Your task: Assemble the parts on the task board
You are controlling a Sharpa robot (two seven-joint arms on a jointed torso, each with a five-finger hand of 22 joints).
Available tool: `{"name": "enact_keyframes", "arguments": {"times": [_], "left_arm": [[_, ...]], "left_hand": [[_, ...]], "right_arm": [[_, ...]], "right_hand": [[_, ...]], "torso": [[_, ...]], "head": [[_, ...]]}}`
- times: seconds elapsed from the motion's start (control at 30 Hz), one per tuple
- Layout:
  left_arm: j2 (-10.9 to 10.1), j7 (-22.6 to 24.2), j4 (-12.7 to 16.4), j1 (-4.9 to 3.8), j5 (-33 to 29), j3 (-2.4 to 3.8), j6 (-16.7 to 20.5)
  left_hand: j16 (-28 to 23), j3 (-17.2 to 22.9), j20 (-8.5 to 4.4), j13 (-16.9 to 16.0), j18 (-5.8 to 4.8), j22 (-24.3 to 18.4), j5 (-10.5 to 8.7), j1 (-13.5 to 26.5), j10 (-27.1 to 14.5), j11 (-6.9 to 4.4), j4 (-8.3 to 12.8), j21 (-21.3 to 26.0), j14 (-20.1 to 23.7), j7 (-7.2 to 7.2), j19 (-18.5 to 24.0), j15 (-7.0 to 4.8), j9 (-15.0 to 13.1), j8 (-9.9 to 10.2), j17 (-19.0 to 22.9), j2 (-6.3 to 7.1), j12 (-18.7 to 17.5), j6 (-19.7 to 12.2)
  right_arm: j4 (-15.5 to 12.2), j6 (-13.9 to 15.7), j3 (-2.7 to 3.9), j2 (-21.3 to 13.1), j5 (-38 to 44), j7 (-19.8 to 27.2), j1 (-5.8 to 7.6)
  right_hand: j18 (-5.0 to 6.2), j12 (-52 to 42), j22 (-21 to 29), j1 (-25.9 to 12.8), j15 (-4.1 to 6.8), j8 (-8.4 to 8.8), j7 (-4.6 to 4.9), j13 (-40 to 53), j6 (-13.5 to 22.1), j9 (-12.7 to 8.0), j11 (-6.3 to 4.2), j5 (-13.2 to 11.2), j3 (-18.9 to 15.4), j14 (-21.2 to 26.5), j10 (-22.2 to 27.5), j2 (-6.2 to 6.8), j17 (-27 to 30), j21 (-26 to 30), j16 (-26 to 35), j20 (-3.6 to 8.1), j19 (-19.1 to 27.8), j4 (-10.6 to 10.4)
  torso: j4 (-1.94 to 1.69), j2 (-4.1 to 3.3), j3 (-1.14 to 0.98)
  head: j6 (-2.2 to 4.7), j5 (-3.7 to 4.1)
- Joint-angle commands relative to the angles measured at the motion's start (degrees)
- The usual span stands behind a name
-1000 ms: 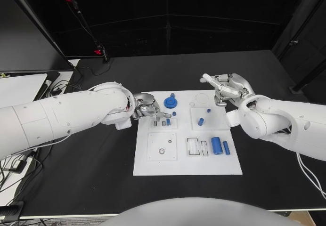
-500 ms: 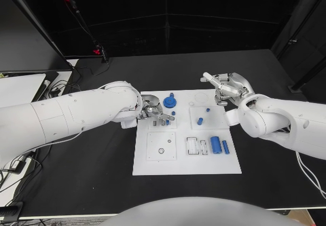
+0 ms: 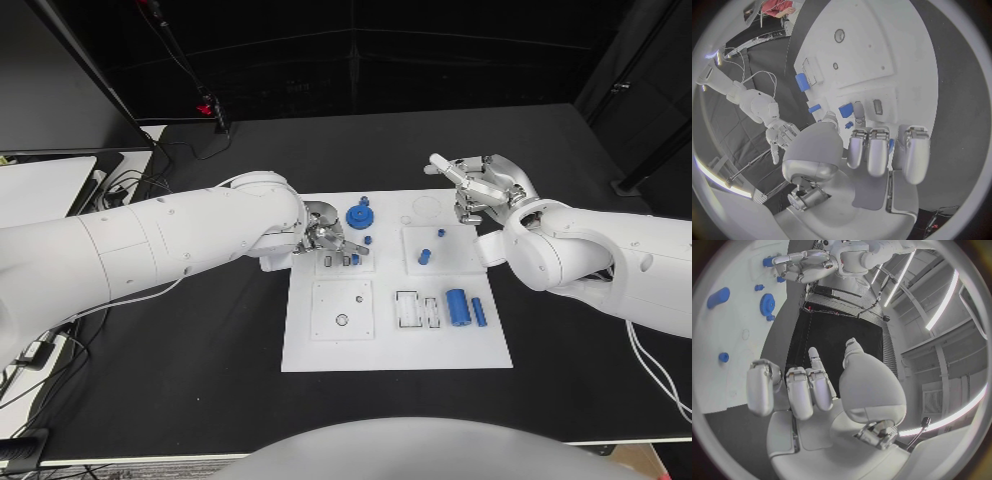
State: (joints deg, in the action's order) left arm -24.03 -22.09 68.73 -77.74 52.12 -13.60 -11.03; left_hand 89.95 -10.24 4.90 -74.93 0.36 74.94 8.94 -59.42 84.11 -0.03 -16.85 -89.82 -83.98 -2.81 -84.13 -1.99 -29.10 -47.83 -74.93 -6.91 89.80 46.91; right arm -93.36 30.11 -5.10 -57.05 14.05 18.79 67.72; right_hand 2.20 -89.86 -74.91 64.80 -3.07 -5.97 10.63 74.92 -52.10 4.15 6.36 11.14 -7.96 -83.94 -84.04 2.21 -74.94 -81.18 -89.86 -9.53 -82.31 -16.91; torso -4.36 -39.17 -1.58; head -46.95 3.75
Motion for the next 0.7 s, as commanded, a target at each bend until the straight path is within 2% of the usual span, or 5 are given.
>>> {"name": "enact_keyframes", "arguments": {"times": [0.03,0.43,0.7], "left_arm": [[0.3,-1.3,-0.4,-0.05,-0.4,0.06,-1.4],[0.9,-0.2,-1.3,-0.02,-3.0,0.06,-2.1],[1.4,0.8,-1.9,-0.02,-3.5,0.06,-2.6]], "left_hand": [[0.0,-0.6,-0.45,-15.1,-0.36,15.1,0.28,0.3,5.9,-0.39,0.0,-0.2,-6.0,0.0,-5.9,-0.57,-0.3,0.7,-15.1,-0.86,0.2,0.6],[0.0,-1.3,-0.58,-15.1,-0.36,15.1,1.01,0.4,5.9,-0.6,0.1,-0.2,-6.0,0.2,-5.9,-0.74,-1.0,2.6,-15.1,-3.17,0.2,1.9],[0.0,-1.5,-0.66,-15.1,-0.36,15.1,1.1,-0.2,5.9,-0.67,0.2,-0.2,-6.0,0.3,-5.9,-0.79,-1.3,3.7,-15.1,-3.96,0.2,2.7]], "right_arm": [[0.0,0.6,0.02,0.1,-0.2,-0.3,0.06],[0.3,1.2,-0.01,0.3,-0.2,-1.3,0.0],[0.5,1.2,-0.03,0.5,0.1,-1.8,-0.03]], "right_hand": [[0.36,-0.1,-11.6,-0.5,-0.48,-0.38,0.35,15.1,-0.1,-0.1,0.53,0.3,-0.2,-6.1,-6.0,0.06,-15.1,-0.2,-0.1,-0.14,-0.3,0.1],[0.38,-0.1,-11.6,-0.5,-0.5,-0.41,0.36,15.1,-0.1,-0.1,0.53,0.5,-0.1,-6.1,-6.0,-0.11,-15.1,-0.2,-0.1,-0.18,-0.3,0.1],[0.39,-0.1,-11.6,-0.5,-0.5,-0.41,0.37,15.1,0.0,-0.1,0.54,0.6,-0.1,-6.1,-6.0,-0.23,-15.1,-0.2,-0.1,-0.2,-0.2,0.2]], "torso": [[-0.01,0.03,0.02],[-0.02,0.01,0.02],[0.03,0.03,0.01]], "head": [[-0.03,0.07],[-0.12,0.25],[-0.22,0.23]]}}
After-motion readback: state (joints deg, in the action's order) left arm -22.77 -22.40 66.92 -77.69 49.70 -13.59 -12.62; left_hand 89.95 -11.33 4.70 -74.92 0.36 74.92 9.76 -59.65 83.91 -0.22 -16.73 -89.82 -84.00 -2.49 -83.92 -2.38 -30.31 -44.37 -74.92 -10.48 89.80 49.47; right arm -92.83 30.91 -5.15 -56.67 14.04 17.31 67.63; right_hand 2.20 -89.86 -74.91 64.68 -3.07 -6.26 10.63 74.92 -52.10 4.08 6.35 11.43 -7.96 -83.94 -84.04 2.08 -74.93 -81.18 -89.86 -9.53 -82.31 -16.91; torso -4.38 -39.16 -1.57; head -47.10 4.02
